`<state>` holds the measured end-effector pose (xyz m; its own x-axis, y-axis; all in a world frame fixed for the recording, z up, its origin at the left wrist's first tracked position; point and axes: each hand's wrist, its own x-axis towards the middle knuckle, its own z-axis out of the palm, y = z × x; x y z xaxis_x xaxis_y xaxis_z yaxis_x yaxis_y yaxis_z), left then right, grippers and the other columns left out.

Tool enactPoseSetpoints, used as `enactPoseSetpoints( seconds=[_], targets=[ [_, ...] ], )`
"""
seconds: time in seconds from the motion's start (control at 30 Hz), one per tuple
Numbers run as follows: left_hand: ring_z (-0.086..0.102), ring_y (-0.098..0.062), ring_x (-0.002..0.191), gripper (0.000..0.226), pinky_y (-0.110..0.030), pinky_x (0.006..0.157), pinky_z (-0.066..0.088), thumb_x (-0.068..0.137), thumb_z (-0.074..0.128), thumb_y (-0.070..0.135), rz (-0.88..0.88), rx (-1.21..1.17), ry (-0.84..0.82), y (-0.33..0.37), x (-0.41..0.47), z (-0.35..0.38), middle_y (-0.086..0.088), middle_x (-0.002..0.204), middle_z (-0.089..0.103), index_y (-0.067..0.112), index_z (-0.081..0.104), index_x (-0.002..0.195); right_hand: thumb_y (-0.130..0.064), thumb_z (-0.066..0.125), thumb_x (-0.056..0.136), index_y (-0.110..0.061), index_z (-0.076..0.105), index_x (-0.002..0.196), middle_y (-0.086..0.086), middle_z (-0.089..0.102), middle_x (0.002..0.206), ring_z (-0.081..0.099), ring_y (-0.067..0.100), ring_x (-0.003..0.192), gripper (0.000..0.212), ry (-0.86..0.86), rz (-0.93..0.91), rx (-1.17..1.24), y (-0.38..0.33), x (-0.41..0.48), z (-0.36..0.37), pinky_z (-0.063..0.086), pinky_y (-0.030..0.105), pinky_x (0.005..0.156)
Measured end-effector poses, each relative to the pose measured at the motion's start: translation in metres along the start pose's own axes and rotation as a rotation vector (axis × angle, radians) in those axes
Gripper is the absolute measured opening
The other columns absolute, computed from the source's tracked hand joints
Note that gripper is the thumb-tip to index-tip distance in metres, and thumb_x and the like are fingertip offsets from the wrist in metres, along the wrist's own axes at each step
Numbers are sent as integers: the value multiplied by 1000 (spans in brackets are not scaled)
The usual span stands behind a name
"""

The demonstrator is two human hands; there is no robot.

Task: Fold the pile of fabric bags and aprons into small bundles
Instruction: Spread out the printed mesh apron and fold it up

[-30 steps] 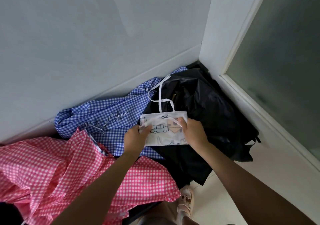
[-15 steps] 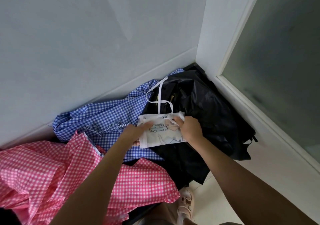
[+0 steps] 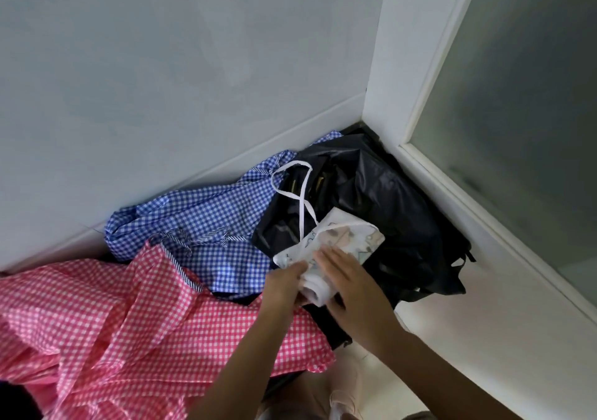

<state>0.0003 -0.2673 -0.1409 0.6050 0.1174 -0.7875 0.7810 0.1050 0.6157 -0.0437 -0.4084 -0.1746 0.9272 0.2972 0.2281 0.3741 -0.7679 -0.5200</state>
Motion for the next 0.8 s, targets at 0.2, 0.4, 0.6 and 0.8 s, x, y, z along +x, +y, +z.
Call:
enactPoseSetpoints(
  seconds=[0.2,0.4,0.6,0.8],
  targets=[
    [65,-20,81,16,-28,65,54,84,64,11,-118,142,-391,-14,-11,-10,-10,93,69,3,65,98,-30,59,82,-28,34,143,4,39,149,28,19,142,66,-101,-108,16,48,-29,-2,22,43,117],
    [66,-22,95,45,-30,79,57,84,64,25,-184,38,-550,-12,9,-10,-16,115,63,0,61,121,-31,48,97,-34,31,146,0,38,150,22,11,145,52,-173,-61,260,62,-49,3,10,32,120],
    [69,-15,67,27,-25,63,56,89,57,24,-247,118,-650,0,16,15,-8,78,71,5,75,86,-36,50,96,-32,34,143,-12,35,149,19,6,145,50,-245,8,403,50,-40,-18,17,25,118],
    [62,-34,101,55,-42,95,47,75,77,26,-159,283,-661,11,10,34,-23,111,63,-5,62,118,-22,55,92,-21,52,134,-22,34,146,20,1,143,42,-318,17,495,45,-37,-54,19,18,116]
  ],
)
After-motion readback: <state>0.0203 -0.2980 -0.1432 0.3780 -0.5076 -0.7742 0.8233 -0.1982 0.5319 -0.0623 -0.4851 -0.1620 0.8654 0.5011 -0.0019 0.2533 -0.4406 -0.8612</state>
